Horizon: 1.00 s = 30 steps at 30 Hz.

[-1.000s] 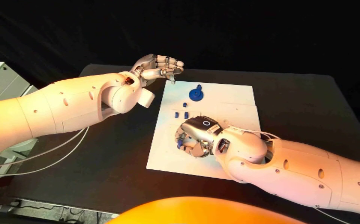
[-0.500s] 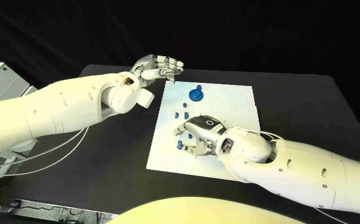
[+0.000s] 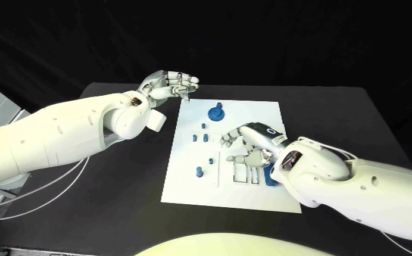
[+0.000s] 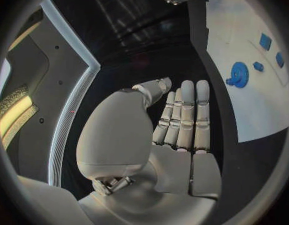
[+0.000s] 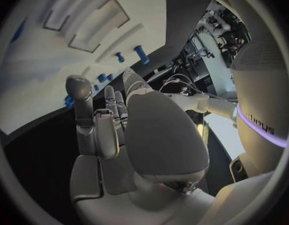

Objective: Assemble the parts on the task board

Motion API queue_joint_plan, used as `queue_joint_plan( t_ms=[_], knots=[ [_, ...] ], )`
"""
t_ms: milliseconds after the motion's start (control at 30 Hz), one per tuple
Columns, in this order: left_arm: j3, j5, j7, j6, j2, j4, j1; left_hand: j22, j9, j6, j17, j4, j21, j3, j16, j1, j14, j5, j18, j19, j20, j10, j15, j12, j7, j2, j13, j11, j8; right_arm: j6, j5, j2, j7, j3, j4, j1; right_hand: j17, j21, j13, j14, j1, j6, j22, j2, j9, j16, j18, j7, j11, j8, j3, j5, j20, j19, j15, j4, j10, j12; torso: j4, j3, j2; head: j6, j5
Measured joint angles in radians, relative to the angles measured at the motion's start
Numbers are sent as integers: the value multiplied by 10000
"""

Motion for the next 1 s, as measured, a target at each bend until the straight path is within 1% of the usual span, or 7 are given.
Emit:
queue_joint_plan(
  t_ms=[200,367,467,533,667,767,1000],
  knots=[
    [-6,5,17,-12,-105,38,-76,0,0,0,0,2,0,-2,0,0,0,0,0,0,0,-63,0,37,0,0,0,7,0,-298,1440,-1543,-146,25,134,609,-396,-386,-57,9,-557,683,-148,-96,-23,-219,-1,-240,-197,348,537,-170,-170,-90,-248,50,1467,158,-117,-3,-52,175,-398],
    [-4,7,35,-14,-130,123,-183,-14,0,0,0,56,-40,-55,0,-55,0,0,0,0,0,-62,0,66,0,-55,0,6,0,-228,2262,-2407,-636,11,486,765,890,2731,1519,-3,-1478,961,1128,-393,-23,679,-326,-500,-572,538,421,-273,-505,752,-577,-16,3010,1899,-151,-10,-115,234,-698],
    [-5,9,50,-15,-187,174,-232,-46,1,0,1,85,-103,-84,0,-55,30,0,0,0,0,-62,30,89,0,-55,1,6,0,-36,2551,-2757,-1073,-11,726,773,911,3938,8696,-21,-1837,850,1199,-297,418,1039,-557,-666,-794,1192,28,-509,-554,873,-595,6,4471,7644,-174,-6,-141,214,-784],
    [-6,10,60,-17,-221,218,-263,-49,0,0,1,111,-107,-110,0,-65,37,0,-1,17,17,-62,37,122,0,-45,1,6,0,127,2646,-2977,-1386,-27,846,718,912,4588,11562,-20,-1941,708,1199,-193,735,1198,-556,-624,-767,1571,-216,-529,-554,873,-594,26,4882,9972,-188,-2,-157,182,-828],
    [-6,12,82,-25,-236,289,-298,-87,1,1,25,138,-158,-194,0,-148,37,0,-1,37,37,-62,36,153,0,-67,1,6,0,394,2701,-3236,-2030,-64,1033,547,911,5257,12195,-21,-2231,487,1199,-100,1005,1255,-713,-610,-789,1865,-748,-394,-535,891,-595,49,4994,11864,-198,-4,-179,127,-862],
    [-6,12,93,-36,-239,293,-316,-137,1,0,25,164,-224,-221,0,-171,-3,0,-1,37,37,-62,76,182,0,-90,2,6,0,543,2624,-3249,-2553,-80,1163,460,911,5459,12209,-21,-2708,480,1199,-81,1106,1255,-713,-604,-789,1970,-1364,-117,-518,908,-595,70,4994,11990,-204,-5,-189,92,-862],
    [-5,13,106,-51,-236,315,-326,-137,1,1,25,164,-224,-221,0,-187,-3,0,-1,37,37,-62,76,182,0,-107,2,6,0,706,2269,-3118,-3570,-113,1348,326,910,5689,12209,-21,-3210,520,1198,-61,1208,1255,-712,-643,-789,2086,-2124,-234,-518,908,-595,101,4994,11990,-198,-22,-192,32,-854]
  ],
)
